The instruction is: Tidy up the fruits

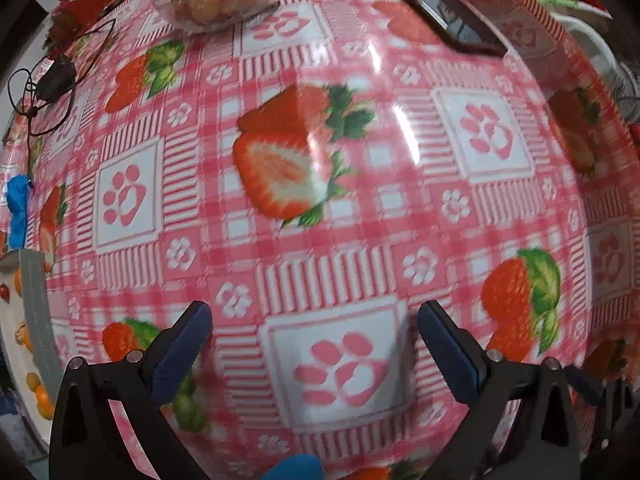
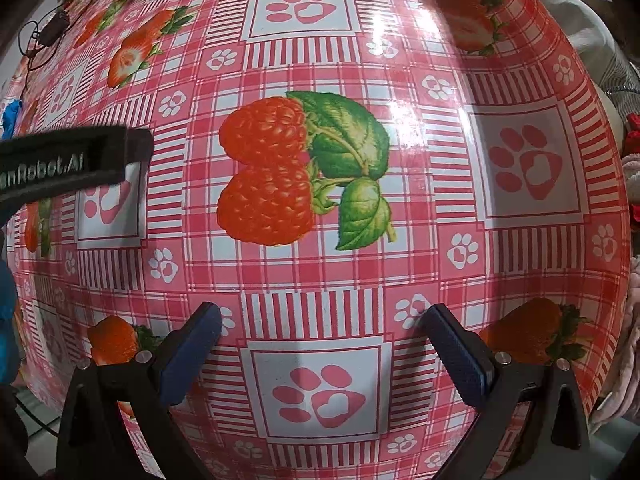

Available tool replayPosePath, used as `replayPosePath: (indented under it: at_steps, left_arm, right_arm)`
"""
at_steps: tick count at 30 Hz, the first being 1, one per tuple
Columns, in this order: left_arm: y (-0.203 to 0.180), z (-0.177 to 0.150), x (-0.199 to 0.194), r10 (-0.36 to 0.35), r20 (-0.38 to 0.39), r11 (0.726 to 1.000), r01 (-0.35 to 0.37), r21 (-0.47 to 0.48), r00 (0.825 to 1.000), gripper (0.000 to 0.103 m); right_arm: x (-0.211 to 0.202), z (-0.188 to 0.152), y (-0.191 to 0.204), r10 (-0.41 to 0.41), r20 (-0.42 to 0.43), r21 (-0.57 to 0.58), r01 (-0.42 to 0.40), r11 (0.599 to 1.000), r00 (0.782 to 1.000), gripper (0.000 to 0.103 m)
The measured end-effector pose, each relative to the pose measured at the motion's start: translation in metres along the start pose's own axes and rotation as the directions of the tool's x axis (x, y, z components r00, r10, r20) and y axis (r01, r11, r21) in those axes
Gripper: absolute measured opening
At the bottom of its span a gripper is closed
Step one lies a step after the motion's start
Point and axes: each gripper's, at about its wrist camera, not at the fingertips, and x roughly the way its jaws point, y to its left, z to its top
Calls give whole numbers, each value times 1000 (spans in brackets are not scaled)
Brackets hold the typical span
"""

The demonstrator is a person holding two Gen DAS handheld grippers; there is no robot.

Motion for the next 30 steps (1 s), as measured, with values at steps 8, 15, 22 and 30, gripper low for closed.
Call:
replayPosePath:
  at_steps: [8, 15, 22, 30]
  left_arm:
    - [-11, 4, 0, -2, 283, 999, 16, -49, 959, 103]
    - [-14, -7, -1, -1, 448, 999, 24, -44, 894, 103]
    - [-12, -8, 0, 0, 447, 999, 23, -45, 895, 103]
    - [-14, -8, 1, 0, 445, 999, 22, -45, 895, 103]
  right_arm:
    - [-1, -1, 3, 1, 8, -3, -1, 1000, 1000, 103]
    - [-2, -2, 4, 0, 13, 0, 0, 1000, 1000, 103]
    - [-1, -2, 4, -1, 26, 1, 1, 1000, 1000, 103]
    - [-4, -9, 6, 1, 92, -6, 0, 1000, 996, 103]
